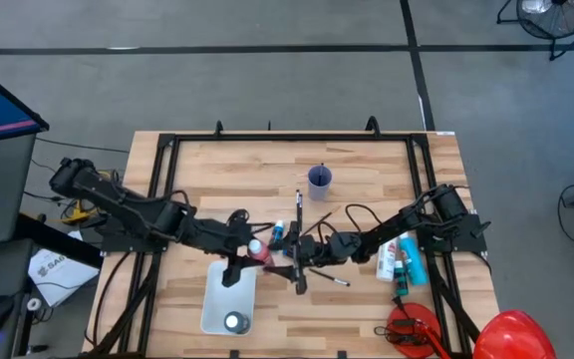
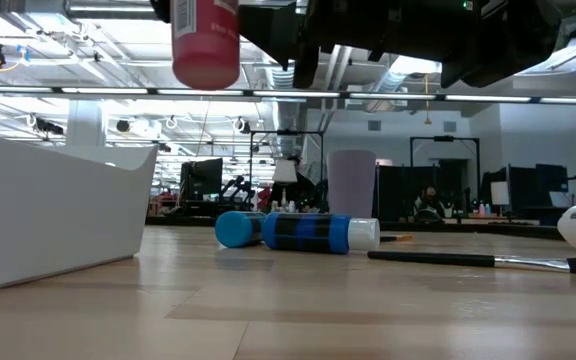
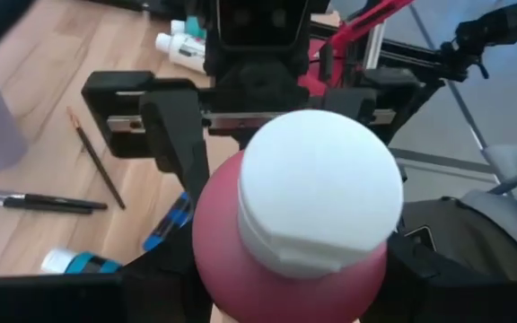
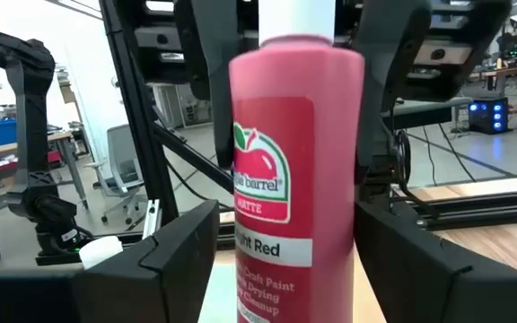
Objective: Pick & Place Paint Supplies
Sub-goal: Put the red paint bottle into the white bin
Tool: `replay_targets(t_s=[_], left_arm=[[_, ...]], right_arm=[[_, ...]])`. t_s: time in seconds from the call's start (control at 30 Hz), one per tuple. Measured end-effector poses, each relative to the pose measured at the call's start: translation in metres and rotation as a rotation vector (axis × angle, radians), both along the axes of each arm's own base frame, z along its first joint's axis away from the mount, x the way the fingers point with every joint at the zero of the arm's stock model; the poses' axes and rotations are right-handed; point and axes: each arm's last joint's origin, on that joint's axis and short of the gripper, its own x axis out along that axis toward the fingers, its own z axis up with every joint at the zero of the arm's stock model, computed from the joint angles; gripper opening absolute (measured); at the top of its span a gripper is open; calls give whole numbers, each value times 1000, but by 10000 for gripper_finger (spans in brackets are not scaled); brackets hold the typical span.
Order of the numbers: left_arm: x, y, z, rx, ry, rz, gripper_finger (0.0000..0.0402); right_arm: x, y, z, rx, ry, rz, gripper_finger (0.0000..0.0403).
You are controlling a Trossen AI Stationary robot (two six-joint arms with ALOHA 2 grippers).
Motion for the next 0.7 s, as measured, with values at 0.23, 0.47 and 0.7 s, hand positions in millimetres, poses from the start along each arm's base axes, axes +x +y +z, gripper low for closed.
replay_targets(t_s=[0.23, 0.47, 0.7], left_arm=[[-26, -9, 7, 43, 25, 67, 181], [-57, -29, 8, -5, 1, 93, 182], [-82, -48, -8, 11, 35, 168, 182]], right_arm=[[-1, 1, 1, 0, -3, 8, 247], [-1, 3, 1, 0, -3, 11, 247], [-1, 3, 0, -2, 6, 11, 247]])
